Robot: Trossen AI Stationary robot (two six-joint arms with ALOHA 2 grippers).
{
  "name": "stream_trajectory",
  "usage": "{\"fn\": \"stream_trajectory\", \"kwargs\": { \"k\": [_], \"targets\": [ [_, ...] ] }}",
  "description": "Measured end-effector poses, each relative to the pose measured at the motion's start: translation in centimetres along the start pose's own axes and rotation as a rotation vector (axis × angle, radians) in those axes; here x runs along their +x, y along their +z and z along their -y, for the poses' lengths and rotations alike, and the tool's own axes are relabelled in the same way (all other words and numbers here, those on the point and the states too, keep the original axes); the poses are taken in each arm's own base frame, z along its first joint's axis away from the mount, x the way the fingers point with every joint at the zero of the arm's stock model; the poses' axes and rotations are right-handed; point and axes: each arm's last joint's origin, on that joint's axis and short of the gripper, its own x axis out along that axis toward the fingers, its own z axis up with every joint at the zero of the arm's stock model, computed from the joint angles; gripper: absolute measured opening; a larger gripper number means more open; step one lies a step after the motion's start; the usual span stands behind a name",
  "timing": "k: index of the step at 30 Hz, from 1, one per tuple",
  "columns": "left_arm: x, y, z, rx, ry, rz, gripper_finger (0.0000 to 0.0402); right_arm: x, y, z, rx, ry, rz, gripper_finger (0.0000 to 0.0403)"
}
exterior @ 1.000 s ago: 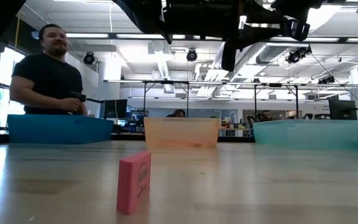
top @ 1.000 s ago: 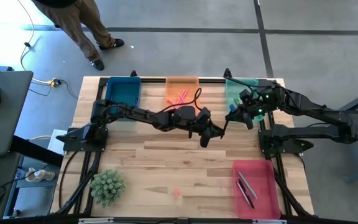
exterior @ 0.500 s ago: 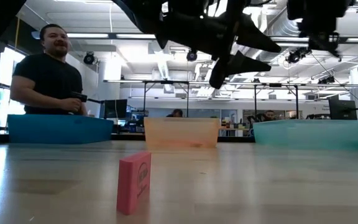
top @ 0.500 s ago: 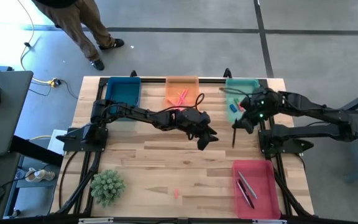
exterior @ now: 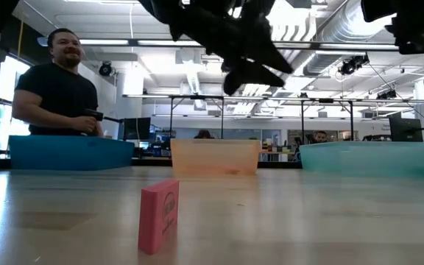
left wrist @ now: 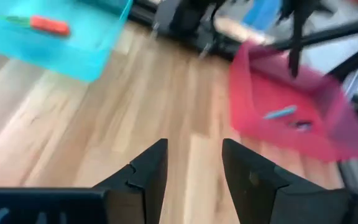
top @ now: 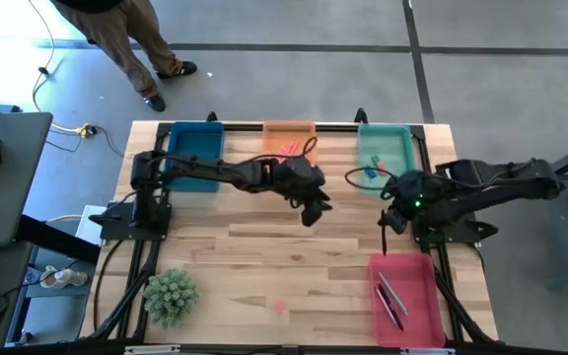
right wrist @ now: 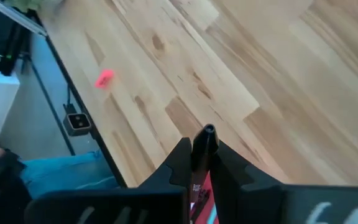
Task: Sort crayons/erasers/pens/pencils in bins
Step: Put the black pen into the pink bin
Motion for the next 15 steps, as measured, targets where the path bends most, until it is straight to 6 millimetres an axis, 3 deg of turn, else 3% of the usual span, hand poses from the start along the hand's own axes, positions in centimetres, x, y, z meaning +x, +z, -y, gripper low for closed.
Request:
{"fn": "stream_trajectory", "kwargs": {
  "k": [15],
  "targets": [
    [-10.2,2.7,-0.5,0.101,0.185,-0.095,0.0129,3.9,-4.0,-3.0,0.071,-0.152,-0.197,0.0014]
  ]
}}
